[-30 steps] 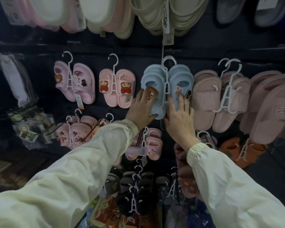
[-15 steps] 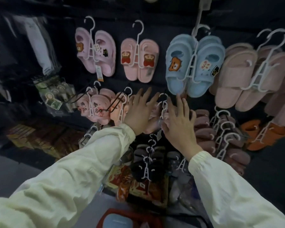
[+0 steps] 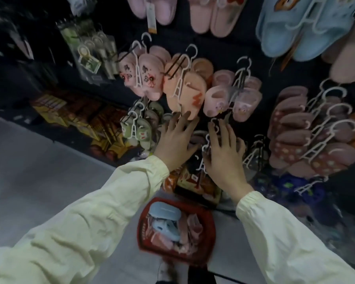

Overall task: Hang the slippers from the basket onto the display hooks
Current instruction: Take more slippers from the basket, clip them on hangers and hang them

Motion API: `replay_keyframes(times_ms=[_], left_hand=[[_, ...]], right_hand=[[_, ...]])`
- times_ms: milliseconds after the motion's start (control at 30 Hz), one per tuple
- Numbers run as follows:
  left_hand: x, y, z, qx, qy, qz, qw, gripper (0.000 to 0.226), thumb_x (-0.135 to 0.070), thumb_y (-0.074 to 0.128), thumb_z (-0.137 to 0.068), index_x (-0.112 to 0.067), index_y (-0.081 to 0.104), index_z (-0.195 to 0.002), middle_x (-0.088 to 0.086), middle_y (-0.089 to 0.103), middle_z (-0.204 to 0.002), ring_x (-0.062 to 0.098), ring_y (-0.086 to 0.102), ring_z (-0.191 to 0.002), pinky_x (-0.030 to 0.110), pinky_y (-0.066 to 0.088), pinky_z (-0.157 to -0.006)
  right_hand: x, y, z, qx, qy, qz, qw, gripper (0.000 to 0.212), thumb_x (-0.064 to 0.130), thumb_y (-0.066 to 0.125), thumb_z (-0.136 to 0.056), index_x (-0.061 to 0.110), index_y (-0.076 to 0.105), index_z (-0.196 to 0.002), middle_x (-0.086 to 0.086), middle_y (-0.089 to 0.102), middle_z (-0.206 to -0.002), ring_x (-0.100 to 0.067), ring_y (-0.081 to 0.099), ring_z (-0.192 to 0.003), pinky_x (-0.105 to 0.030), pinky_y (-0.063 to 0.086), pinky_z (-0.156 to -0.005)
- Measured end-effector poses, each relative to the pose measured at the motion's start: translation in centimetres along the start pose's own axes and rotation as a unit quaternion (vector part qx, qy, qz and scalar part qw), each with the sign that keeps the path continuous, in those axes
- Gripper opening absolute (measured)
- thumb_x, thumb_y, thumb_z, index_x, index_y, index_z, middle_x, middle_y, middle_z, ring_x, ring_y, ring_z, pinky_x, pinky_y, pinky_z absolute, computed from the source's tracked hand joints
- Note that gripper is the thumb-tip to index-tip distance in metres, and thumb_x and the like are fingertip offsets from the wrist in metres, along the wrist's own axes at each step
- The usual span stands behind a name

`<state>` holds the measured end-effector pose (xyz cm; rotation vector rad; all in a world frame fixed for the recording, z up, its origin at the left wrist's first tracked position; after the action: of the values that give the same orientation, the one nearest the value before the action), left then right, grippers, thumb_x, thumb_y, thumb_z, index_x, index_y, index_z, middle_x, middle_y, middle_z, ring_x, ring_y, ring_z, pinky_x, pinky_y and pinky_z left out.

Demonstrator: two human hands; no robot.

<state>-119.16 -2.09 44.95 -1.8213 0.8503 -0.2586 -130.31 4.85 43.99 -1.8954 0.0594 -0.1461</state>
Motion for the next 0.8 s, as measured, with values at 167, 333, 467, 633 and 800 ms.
replay_keyframes(times_ms=[167,333,467,633,800], left_hand=[[1.8,4.1,5.4,0.056,-0.035,0.032,0.997,0.071,-0.043,0.067,-0.087,-0.020,0.040,-0.149,0.015,0.041,-0.150,0.041,0.035,-0.138,0.061,0.035,-0.108],[3.3,7.4,9.8,0.123,-0.080,0.037,0.989,0.070,-0.044,0.066,-0.089,-0.020,0.039,-0.150,0.015,0.040,-0.151,0.040,0.034,-0.140,0.058,0.036,-0.107],[4.9,8.6,12.3,0.147,-0.132,0.053,0.979,0.069,-0.038,0.069,-0.089,-0.018,0.042,-0.149,0.017,0.042,-0.149,0.041,0.038,-0.136,0.057,0.037,-0.106],[6.6,11.7,15.5,0.223,-0.207,0.059,0.951,0.069,-0.043,0.062,-0.094,-0.023,0.032,-0.153,0.010,0.031,-0.157,0.034,0.030,-0.142,0.052,0.032,-0.111],[7.4,14.4,19.1,0.265,-0.251,0.045,0.930,0.071,-0.042,0.062,-0.094,-0.023,0.030,-0.153,0.008,0.030,-0.158,0.033,0.031,-0.142,0.051,0.032,-0.112]], right_hand=[[1.8,5.1,4.2,0.065,-0.003,-0.007,0.998,0.080,0.036,0.056,-0.091,0.019,0.016,-0.157,-0.013,0.016,-0.164,-0.034,0.018,-0.149,-0.058,0.027,-0.109],[2.8,8.8,7.3,0.126,-0.016,-0.014,0.992,0.080,0.033,0.059,-0.091,0.018,0.016,-0.157,-0.014,0.014,-0.164,-0.035,0.017,-0.149,-0.057,0.028,-0.110],[3.3,11.0,8.3,0.166,-0.026,-0.032,0.985,0.081,0.032,0.060,-0.090,0.018,0.018,-0.157,-0.014,0.016,-0.163,-0.035,0.019,-0.149,-0.058,0.028,-0.110],[3.3,13.6,8.9,0.198,-0.042,-0.054,0.978,0.075,0.033,0.059,-0.092,0.016,0.021,-0.155,-0.016,0.020,-0.162,-0.037,0.023,-0.147,-0.061,0.031,-0.110],[3.2,16.1,9.9,0.227,-0.068,-0.055,0.970,0.090,0.031,0.067,-0.087,0.015,0.013,-0.157,-0.018,0.023,-0.161,-0.038,0.026,-0.146,-0.060,0.033,-0.109]])
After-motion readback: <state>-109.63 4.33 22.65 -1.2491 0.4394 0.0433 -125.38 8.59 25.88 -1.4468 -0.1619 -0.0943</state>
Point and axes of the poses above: each hand's wrist, its own z-axis away from the middle knuckle, its own y-axis out of the palm, x = y × z, the point moved 9 cm from there along -z, towards the middle knuckle
